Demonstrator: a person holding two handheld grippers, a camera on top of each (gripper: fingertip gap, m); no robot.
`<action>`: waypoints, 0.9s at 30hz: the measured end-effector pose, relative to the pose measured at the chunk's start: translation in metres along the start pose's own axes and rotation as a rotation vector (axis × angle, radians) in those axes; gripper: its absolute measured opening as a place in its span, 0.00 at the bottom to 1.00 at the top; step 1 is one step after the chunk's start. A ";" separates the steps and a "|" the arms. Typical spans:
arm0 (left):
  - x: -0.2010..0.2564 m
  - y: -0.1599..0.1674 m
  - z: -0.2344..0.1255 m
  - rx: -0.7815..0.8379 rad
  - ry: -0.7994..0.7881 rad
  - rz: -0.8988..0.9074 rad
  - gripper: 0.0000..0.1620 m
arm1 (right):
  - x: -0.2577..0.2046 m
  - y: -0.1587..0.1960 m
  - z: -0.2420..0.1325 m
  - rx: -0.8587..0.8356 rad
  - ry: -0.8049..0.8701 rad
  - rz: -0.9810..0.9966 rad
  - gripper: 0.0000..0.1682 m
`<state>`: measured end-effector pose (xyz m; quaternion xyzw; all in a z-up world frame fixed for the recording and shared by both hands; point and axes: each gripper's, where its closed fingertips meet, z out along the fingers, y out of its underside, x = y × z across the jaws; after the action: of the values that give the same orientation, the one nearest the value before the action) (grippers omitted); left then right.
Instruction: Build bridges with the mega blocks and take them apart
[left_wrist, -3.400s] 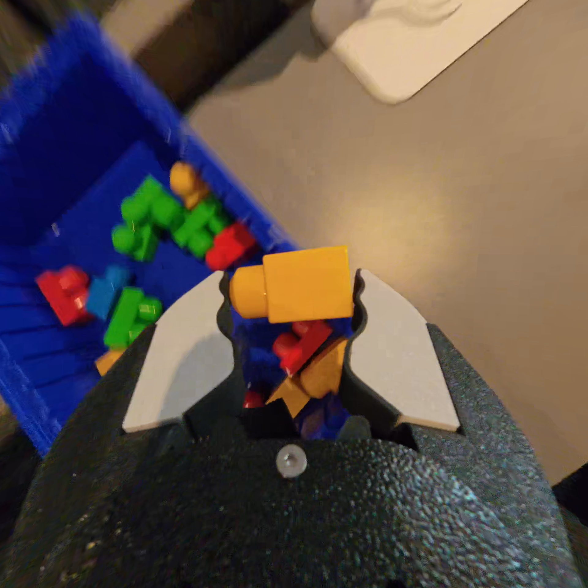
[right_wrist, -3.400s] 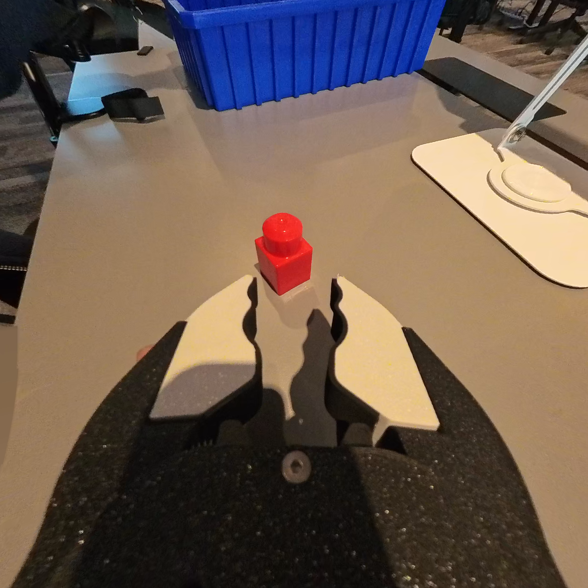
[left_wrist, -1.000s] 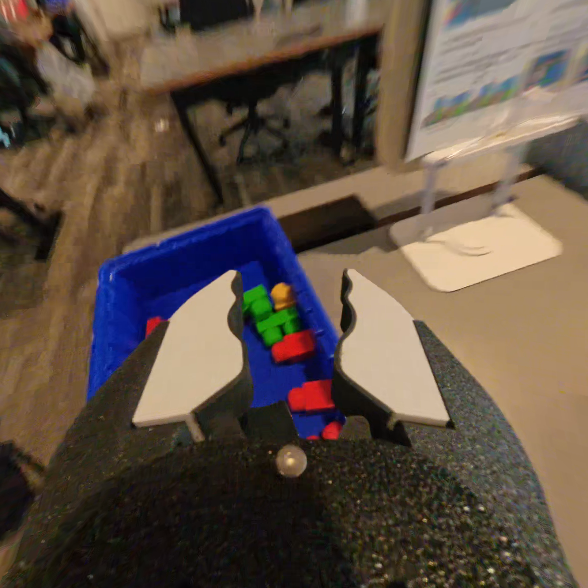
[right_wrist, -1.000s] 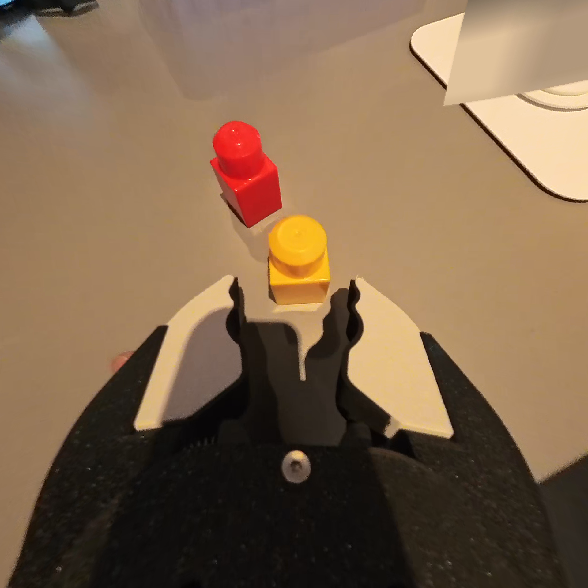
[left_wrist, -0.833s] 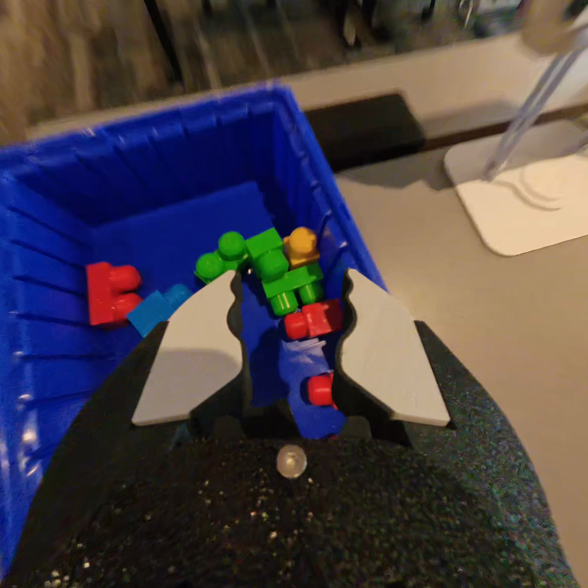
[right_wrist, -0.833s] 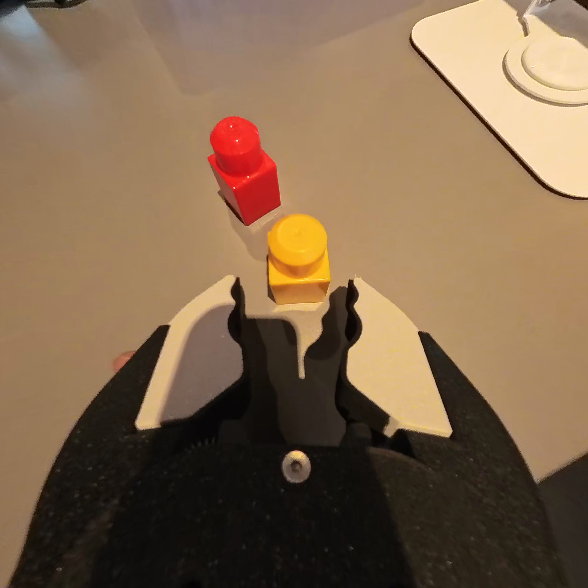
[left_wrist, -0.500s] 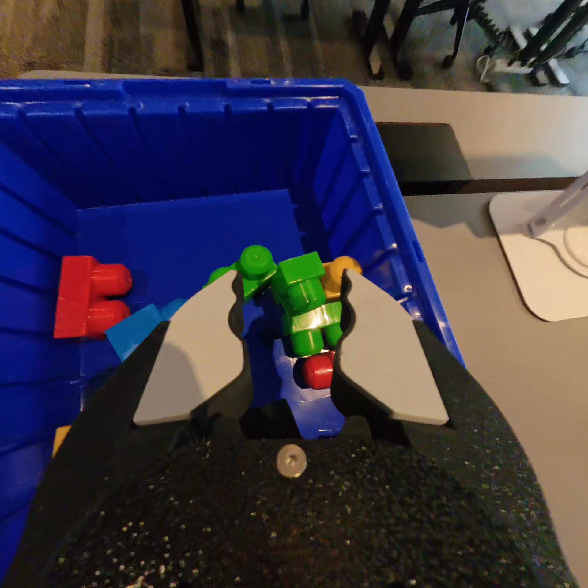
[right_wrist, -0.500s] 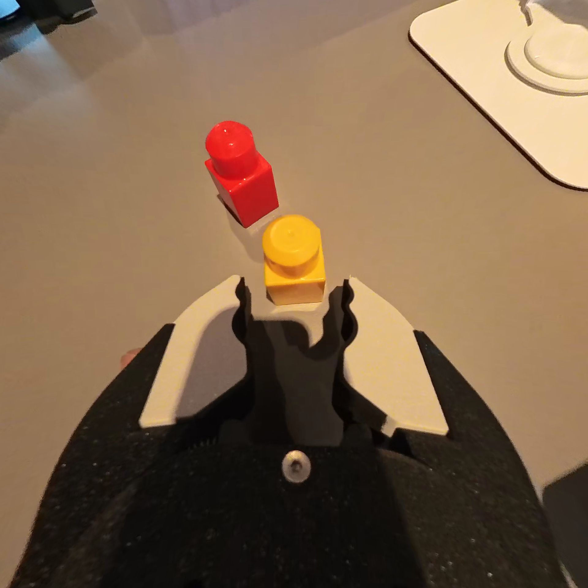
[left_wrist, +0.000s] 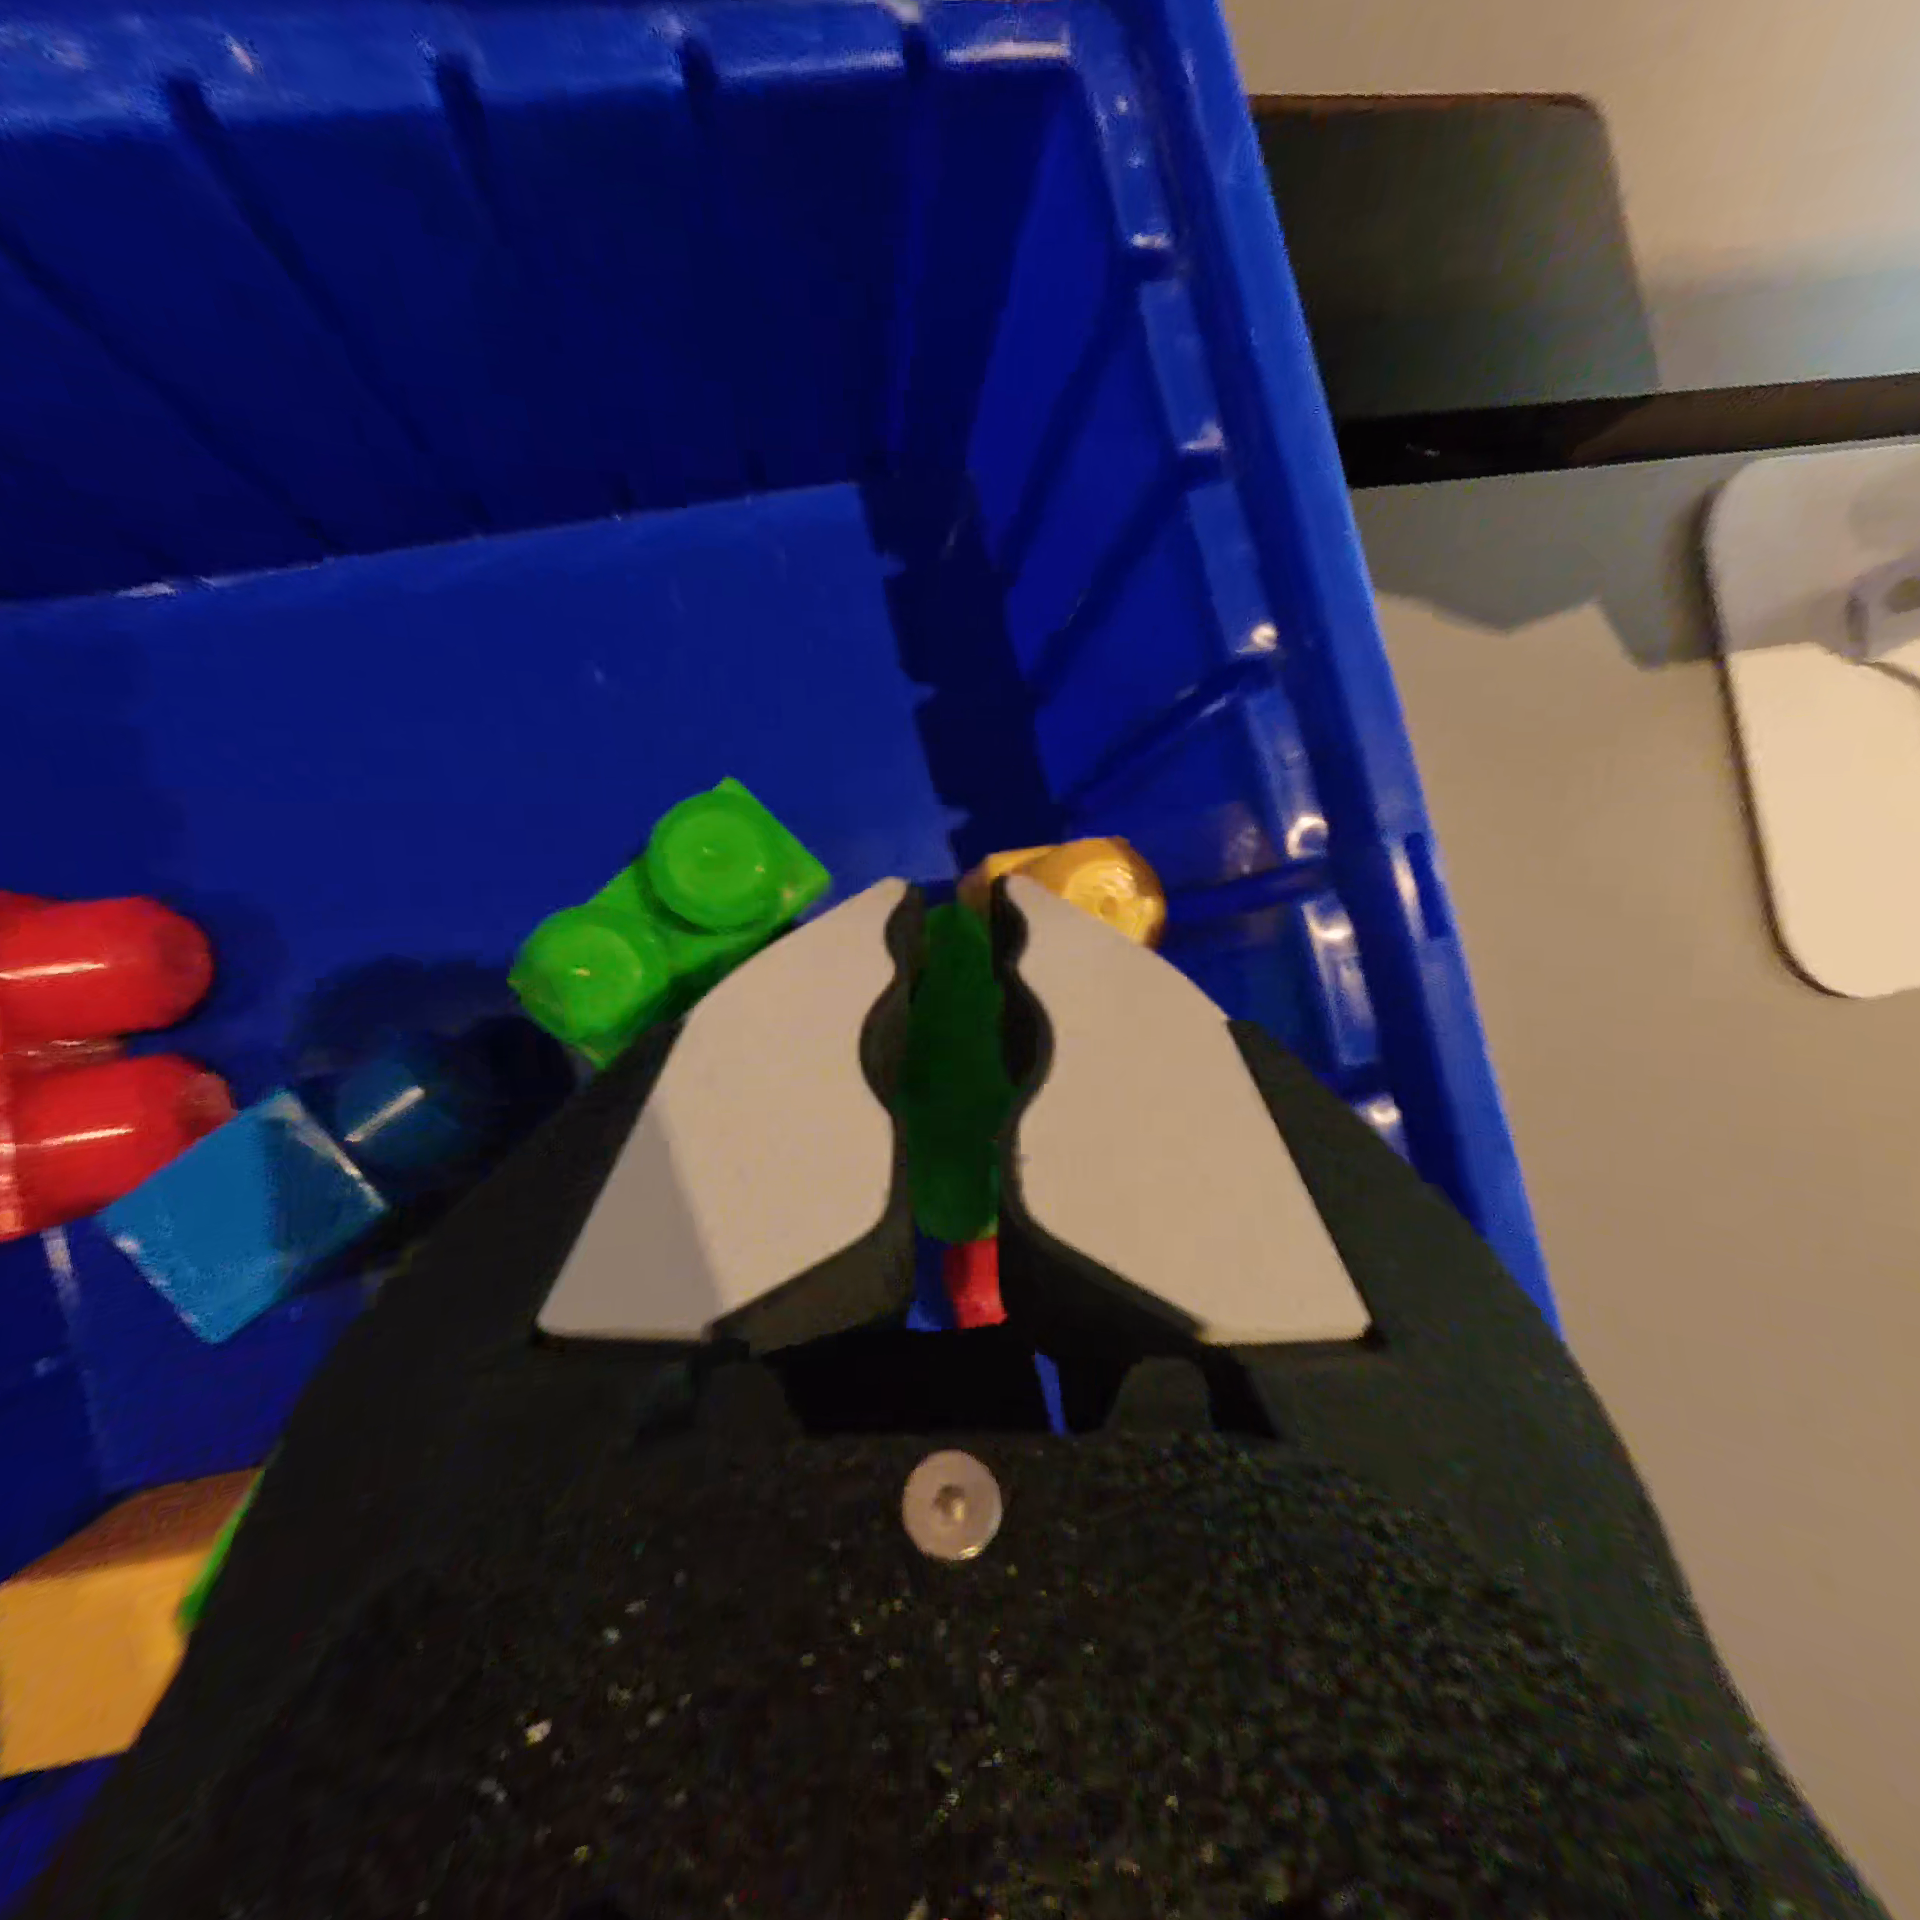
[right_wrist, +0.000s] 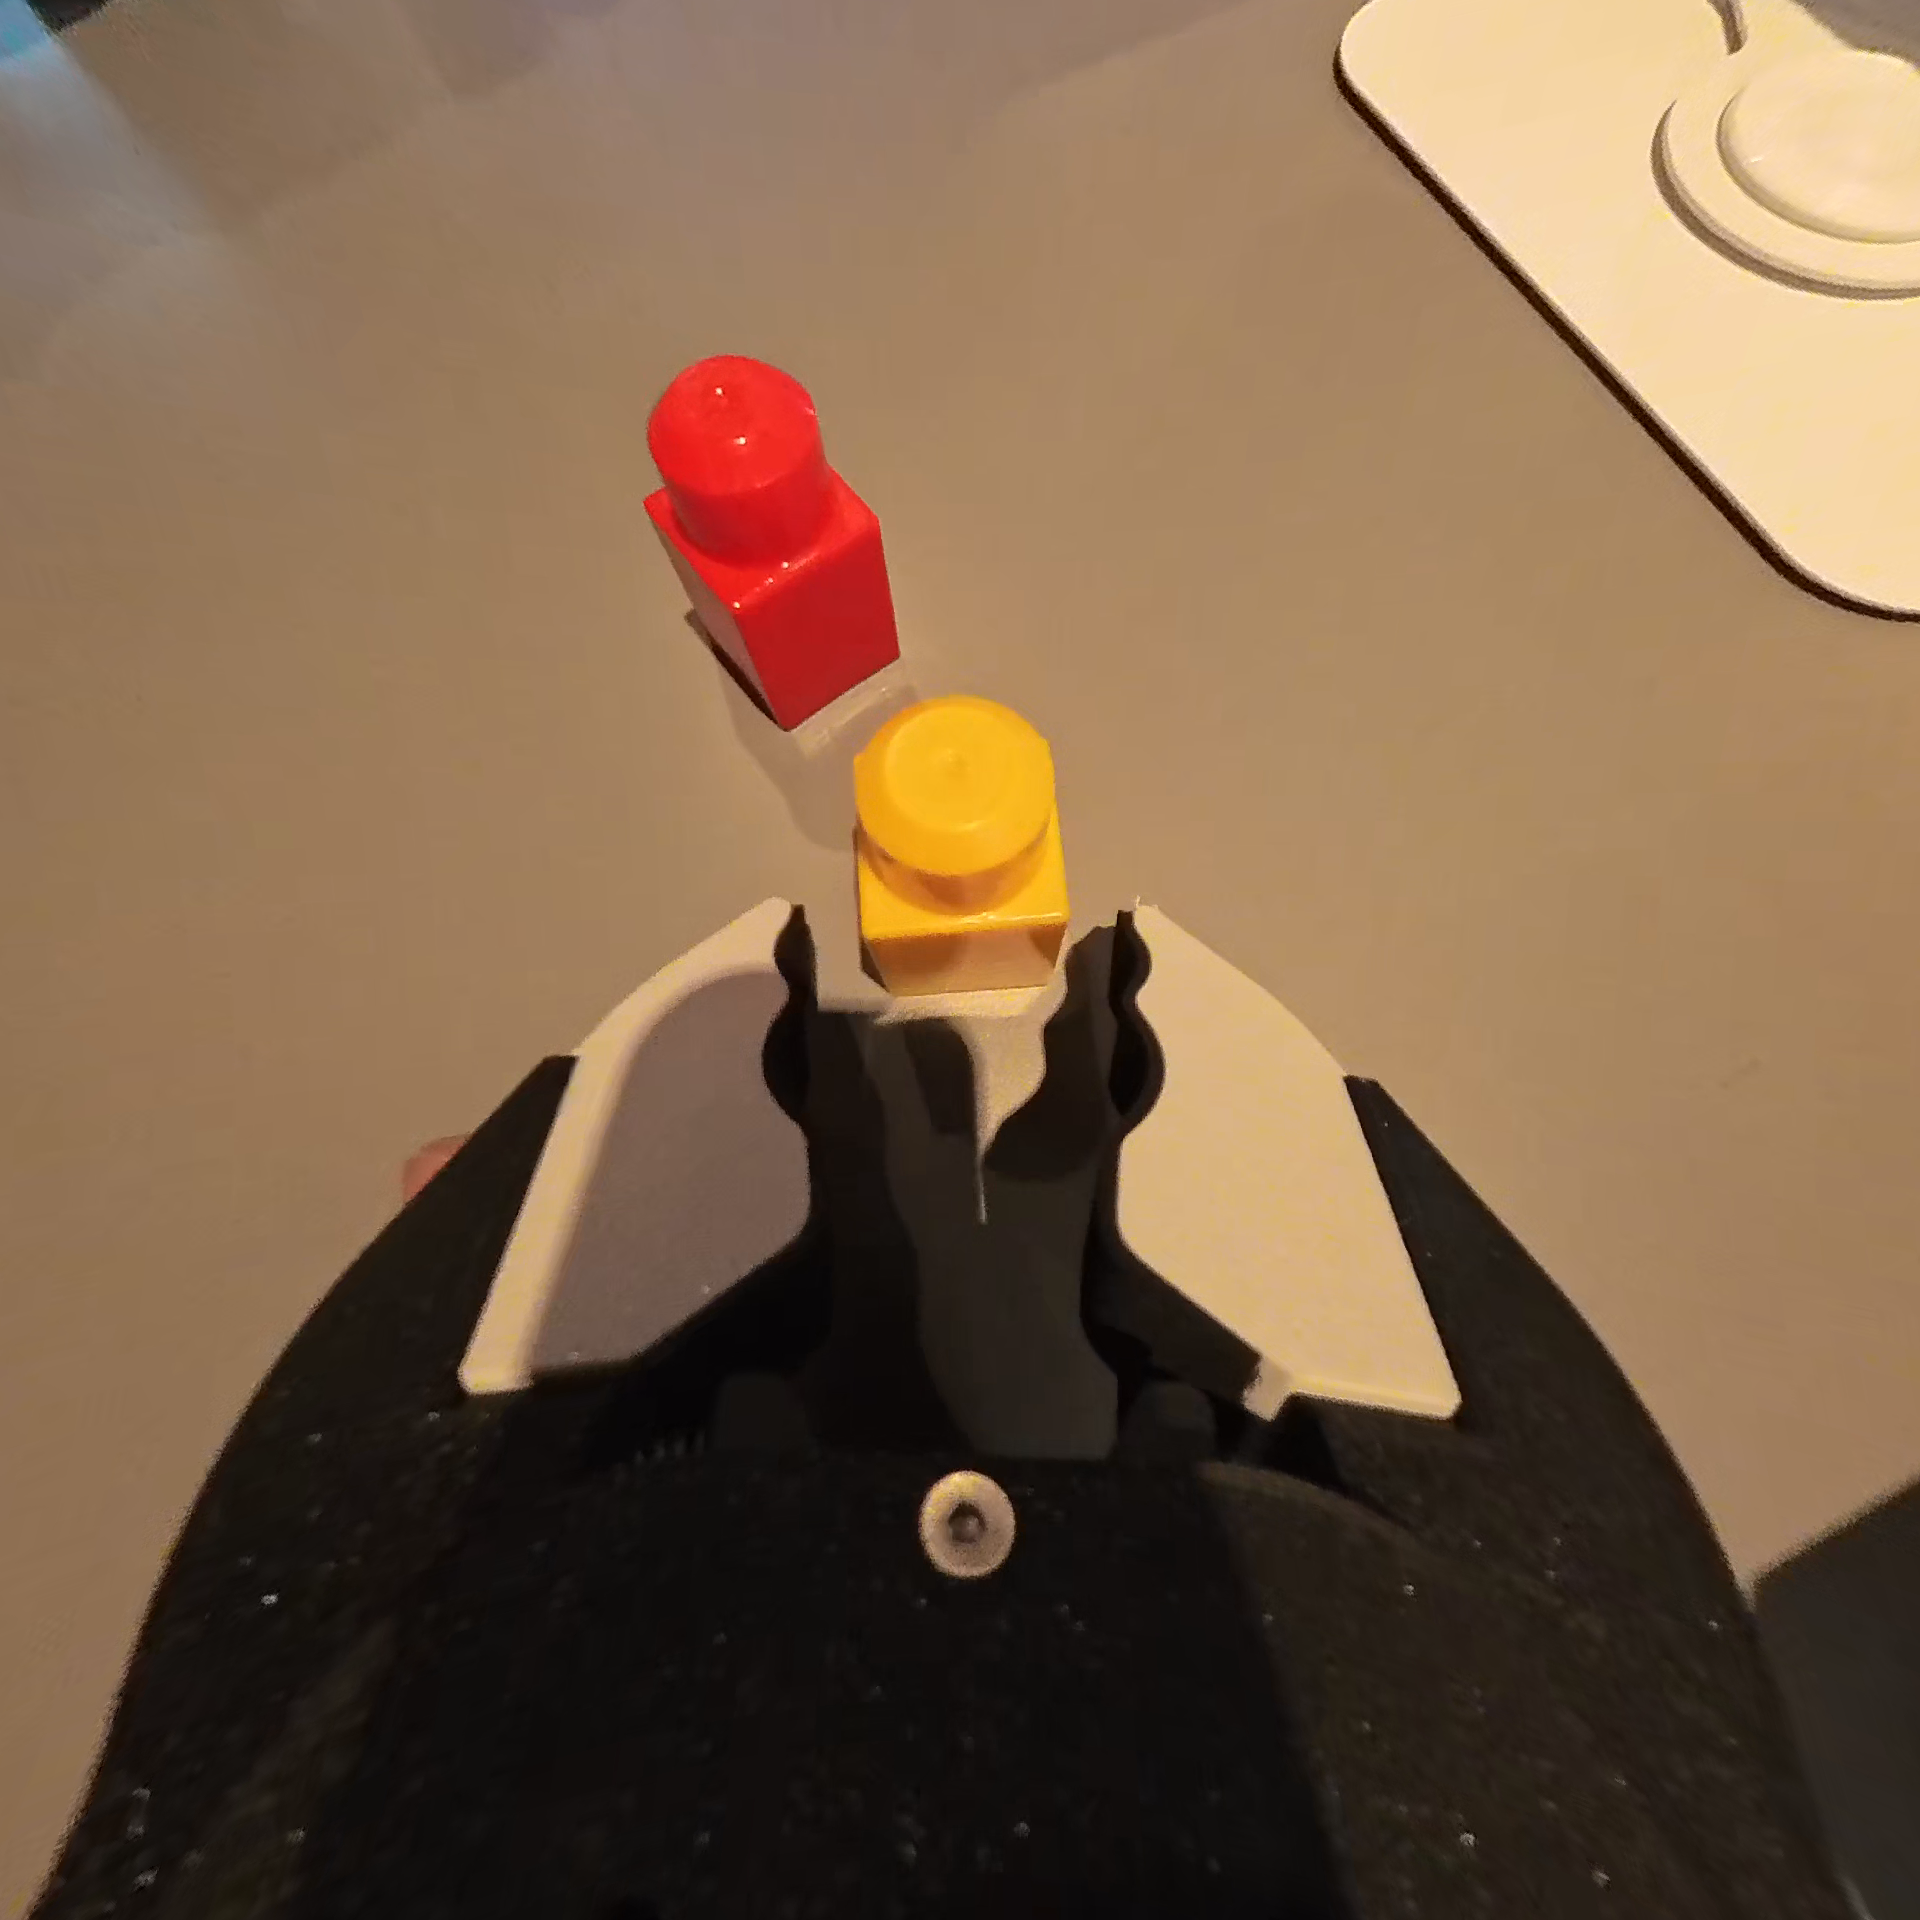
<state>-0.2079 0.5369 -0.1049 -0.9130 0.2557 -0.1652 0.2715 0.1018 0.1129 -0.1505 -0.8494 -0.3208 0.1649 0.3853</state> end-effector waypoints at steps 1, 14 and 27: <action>0.002 0.002 -0.001 0.004 0.027 -0.013 0.07 | 0.000 0.000 0.000 0.002 -0.004 0.001 0.34; 0.004 0.007 -0.023 0.031 0.071 0.029 0.00 | -0.002 -0.002 -0.002 0.016 -0.008 -0.009 0.33; -0.007 0.036 -0.013 -0.167 -0.033 0.209 0.30 | -0.003 0.000 0.002 -0.017 0.005 -0.024 0.33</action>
<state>-0.2328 0.5098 -0.1165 -0.9034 0.3579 -0.0992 0.2145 0.0990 0.1122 -0.1520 -0.8491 -0.3314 0.1551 0.3809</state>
